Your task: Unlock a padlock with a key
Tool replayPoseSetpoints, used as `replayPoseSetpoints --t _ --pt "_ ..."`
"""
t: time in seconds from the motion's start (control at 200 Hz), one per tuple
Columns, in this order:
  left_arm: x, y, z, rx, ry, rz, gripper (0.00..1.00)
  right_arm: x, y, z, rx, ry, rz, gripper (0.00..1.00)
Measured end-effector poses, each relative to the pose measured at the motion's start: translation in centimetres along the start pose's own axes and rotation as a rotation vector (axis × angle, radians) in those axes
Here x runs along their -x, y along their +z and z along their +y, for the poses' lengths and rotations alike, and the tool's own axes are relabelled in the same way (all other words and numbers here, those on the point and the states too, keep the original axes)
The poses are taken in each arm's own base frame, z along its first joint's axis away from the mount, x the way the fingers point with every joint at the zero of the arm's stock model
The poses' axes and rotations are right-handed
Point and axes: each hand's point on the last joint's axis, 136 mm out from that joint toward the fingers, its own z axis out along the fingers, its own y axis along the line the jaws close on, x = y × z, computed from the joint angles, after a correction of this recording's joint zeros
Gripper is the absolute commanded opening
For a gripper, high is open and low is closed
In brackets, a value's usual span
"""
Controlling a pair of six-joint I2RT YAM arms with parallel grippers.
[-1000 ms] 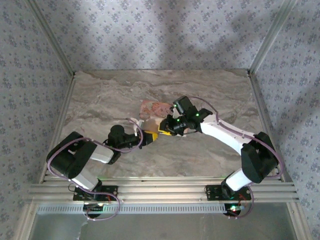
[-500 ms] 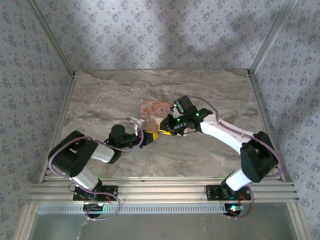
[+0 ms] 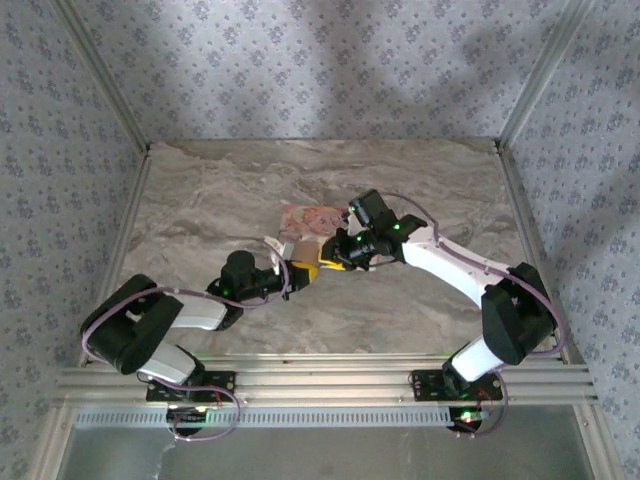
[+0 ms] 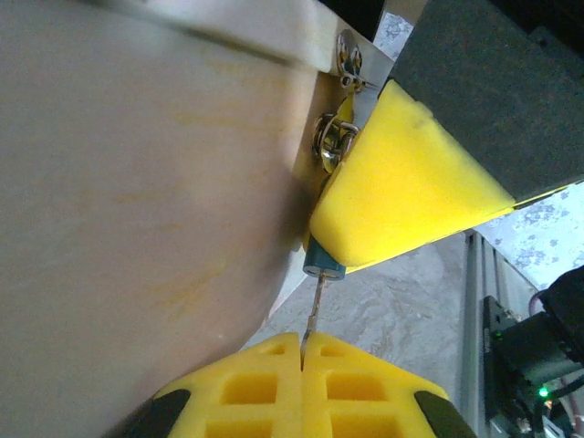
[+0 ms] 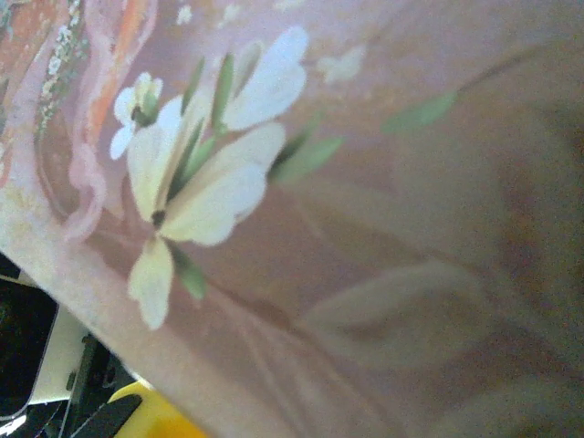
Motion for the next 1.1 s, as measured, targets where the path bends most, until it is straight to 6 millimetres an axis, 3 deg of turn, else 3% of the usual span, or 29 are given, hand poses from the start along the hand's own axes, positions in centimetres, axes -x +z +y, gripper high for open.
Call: replayPoseSetpoints --t 0.749,1.099 --pt "0.26 0.37 0.01 -0.098 -0.266 -0.002 0.00 0.26 -0.12 -0.30 -0.009 0.002 -0.006 0.00" --pt "0.50 0.51 0.23 -0.094 -0.296 -0.017 0.00 0.59 -0.09 -0.23 -0.008 -0.009 -0.021 0.00"
